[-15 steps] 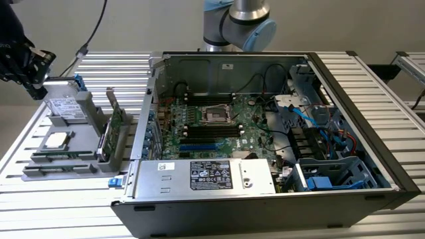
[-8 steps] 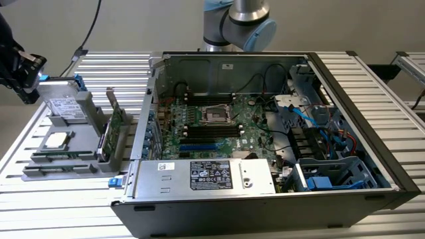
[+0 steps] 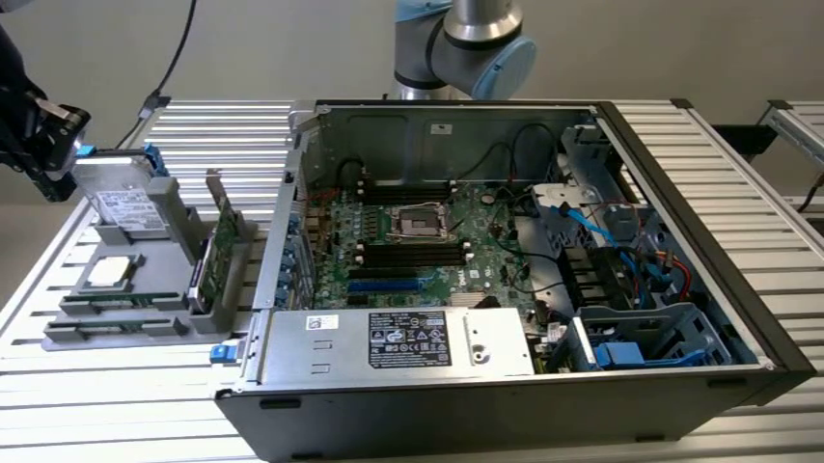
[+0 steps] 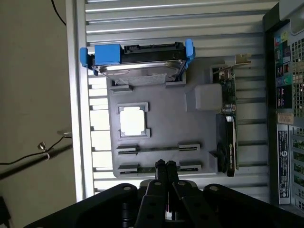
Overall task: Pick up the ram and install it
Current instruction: 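Pick up the ram and move it above insertion slot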
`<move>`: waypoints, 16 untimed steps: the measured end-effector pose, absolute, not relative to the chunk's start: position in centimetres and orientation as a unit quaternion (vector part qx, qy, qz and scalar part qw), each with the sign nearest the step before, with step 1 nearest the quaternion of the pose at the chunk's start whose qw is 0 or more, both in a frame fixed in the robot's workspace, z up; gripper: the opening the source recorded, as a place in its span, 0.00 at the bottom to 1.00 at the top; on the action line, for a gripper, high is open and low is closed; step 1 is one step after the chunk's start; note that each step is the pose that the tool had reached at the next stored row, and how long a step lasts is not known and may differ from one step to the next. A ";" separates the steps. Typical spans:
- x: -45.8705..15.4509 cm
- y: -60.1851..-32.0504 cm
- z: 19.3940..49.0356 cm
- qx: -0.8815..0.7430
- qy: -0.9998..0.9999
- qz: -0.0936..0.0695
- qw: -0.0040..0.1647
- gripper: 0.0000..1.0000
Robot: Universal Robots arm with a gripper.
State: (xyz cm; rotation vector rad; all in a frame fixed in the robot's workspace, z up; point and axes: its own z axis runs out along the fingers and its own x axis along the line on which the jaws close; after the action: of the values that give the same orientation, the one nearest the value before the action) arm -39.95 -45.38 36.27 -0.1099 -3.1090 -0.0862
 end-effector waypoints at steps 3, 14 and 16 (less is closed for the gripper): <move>-39.9 -45.4 36.3 -0.035 -0.999 -0.028 0.015 0.10; -39.9 -45.4 36.1 0.034 -0.999 -0.024 0.017 0.10; -39.9 -45.4 36.0 0.052 -0.998 -0.024 0.017 0.10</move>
State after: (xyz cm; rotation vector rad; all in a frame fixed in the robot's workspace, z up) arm -39.93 -45.37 36.05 0.1629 -3.1016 -0.0740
